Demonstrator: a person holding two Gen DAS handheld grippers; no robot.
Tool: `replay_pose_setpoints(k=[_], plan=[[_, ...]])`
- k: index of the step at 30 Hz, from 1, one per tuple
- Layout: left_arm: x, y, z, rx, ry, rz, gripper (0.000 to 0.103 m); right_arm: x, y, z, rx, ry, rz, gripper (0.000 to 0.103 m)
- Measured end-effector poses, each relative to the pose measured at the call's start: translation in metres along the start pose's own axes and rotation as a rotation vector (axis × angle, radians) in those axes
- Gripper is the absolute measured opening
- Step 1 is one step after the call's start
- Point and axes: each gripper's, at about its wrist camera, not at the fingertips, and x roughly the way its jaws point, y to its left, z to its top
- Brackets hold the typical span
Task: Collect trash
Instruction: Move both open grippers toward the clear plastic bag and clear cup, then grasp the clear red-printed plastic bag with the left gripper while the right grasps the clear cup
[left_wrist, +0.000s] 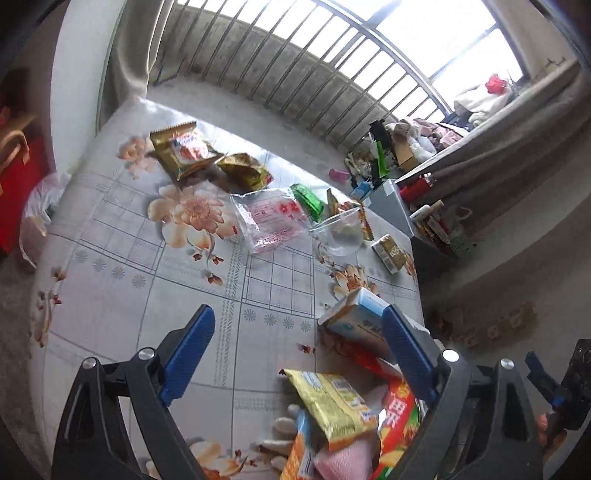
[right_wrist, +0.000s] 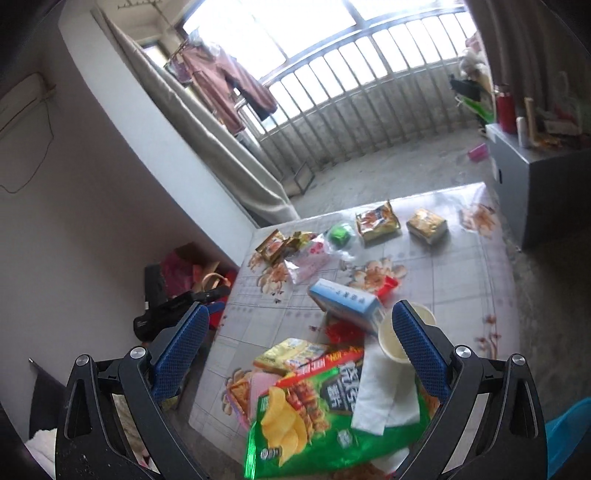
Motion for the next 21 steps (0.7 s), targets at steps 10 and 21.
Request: replay_pose_setpoints(k=[10,21], plan=[[0.106,0.049,0.064,-0.174,0.064,0.128,0.058,0.227,-0.023,0.095,0.041,0.371,-0.147,0.095],[0.135,0.05,0.078,-0.11,0.042,0.2,0.034,0.346,-0.07,0.104,0.33,0.515,-0.353,0.089]])
